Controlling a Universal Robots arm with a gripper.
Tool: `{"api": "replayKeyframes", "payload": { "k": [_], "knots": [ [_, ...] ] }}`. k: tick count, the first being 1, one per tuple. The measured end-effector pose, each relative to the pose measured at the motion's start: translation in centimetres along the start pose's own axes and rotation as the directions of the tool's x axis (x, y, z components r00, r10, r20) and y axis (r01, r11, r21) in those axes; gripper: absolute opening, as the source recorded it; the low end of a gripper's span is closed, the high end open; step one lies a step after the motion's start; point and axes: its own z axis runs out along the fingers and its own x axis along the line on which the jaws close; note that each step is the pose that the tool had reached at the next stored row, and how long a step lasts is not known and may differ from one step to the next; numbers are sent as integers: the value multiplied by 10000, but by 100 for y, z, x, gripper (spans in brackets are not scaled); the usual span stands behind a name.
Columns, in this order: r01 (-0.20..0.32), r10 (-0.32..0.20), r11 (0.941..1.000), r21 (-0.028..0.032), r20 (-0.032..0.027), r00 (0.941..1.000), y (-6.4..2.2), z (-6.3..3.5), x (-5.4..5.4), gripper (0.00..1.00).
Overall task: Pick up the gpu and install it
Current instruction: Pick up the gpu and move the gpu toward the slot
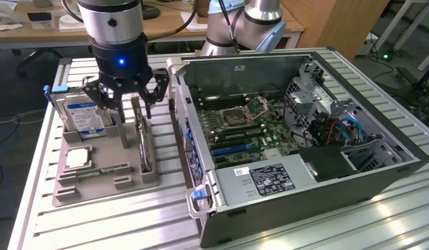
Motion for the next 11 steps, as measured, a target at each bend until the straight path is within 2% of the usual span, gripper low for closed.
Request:
{"api": "replayKeyframes", "payload": {
  "k": [11],
  "knots": [
    [0,0,10000,0,0,10000,-5,154,3,55]
  ]
}}
